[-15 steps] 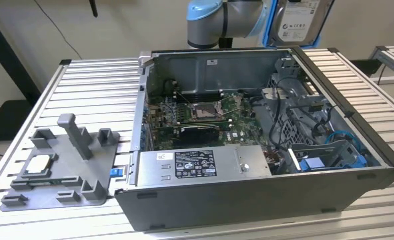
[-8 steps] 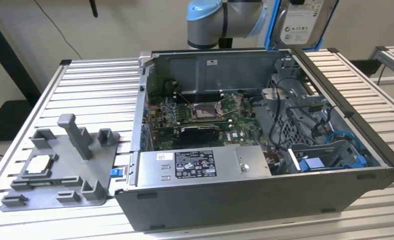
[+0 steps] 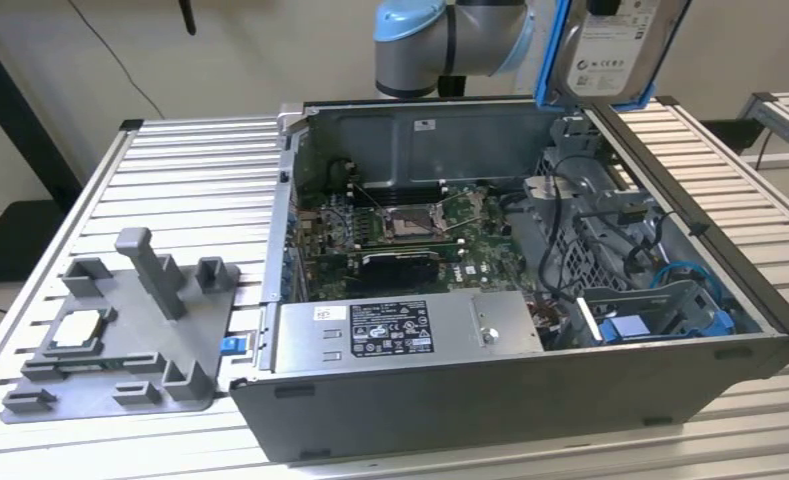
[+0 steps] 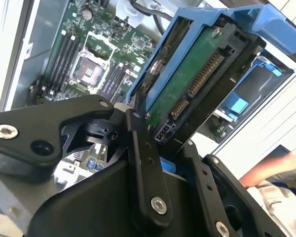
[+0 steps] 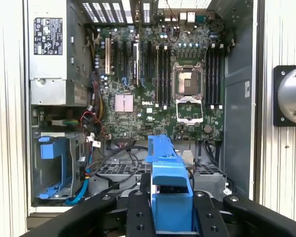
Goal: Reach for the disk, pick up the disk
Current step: 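Pick up the disk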
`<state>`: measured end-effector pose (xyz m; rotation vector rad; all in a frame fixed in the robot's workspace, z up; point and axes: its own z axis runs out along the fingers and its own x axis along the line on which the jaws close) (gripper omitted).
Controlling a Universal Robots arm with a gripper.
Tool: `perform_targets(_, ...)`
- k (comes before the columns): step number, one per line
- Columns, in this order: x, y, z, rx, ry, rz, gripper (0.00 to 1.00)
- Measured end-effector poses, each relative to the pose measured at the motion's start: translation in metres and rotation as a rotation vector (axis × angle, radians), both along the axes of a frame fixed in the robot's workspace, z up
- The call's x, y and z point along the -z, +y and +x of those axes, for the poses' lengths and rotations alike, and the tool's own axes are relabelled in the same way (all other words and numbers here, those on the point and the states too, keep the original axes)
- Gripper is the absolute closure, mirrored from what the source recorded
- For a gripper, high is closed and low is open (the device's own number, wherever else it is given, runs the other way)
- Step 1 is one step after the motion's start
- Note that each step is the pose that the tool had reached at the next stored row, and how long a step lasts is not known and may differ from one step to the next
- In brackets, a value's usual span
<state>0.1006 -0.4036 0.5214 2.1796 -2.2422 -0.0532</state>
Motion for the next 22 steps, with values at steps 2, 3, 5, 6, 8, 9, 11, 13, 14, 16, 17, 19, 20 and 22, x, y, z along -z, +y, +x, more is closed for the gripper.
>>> perform_targets(2, 0.0001, -0.0037, 0.000, 0.000, 0.0000, 0.0001, 1.00)
perform_targets(3, 0.0000, -0.0053, 0.000, 0.000, 0.0000, 0.0001, 1.00)
perform_targets(5, 0.0000, -0.0088, 0.000, 0.000, 0.0000, 0.0000, 1.00)
perform_targets(6, 0.0000, -0.0104, 0.000, 0.000, 0.0000, 0.0001, 1.00)
perform_targets(8, 0.0000, -0.0136, 0.000, 0.000, 0.0000, 0.0001, 1.00)
perform_targets(9, 0.0001, -0.0151, 0.000, 0.000, 0.0000, 0.0002, 1.00)
perform_targets(11, 0.0001, -0.0180, 0.000, 0.000, 0.0000, 0.0001, 1.00)
perform_targets(13, 0.0001, -0.0207, 0.000, 0.000, 0.0000, 0.0002, 1.00)
perform_targets(14, 0.0000, -0.0218, 0.000, 0.000, 0.0000, 0.0000, 1.00)
perform_targets(16, 0.0000, -0.0238, 0.000, 0.000, 0.0000, 0.0000, 1.00)
perform_targets(17, 0.0000, -0.0247, 0.000, 0.000, 0.0000, 0.0000, 1.00)
perform_targets(19, 0.0001, -0.0267, 0.000, 0.000, 0.0000, 0.0002, 1.00)
perform_targets(20, 0.0000, -0.0275, 0.000, 0.000, 0.0000, 0.0000, 1.00)
perform_targets(22, 0.0001, -0.0291, 0.000, 0.000, 0.0000, 0.0002, 1.00)
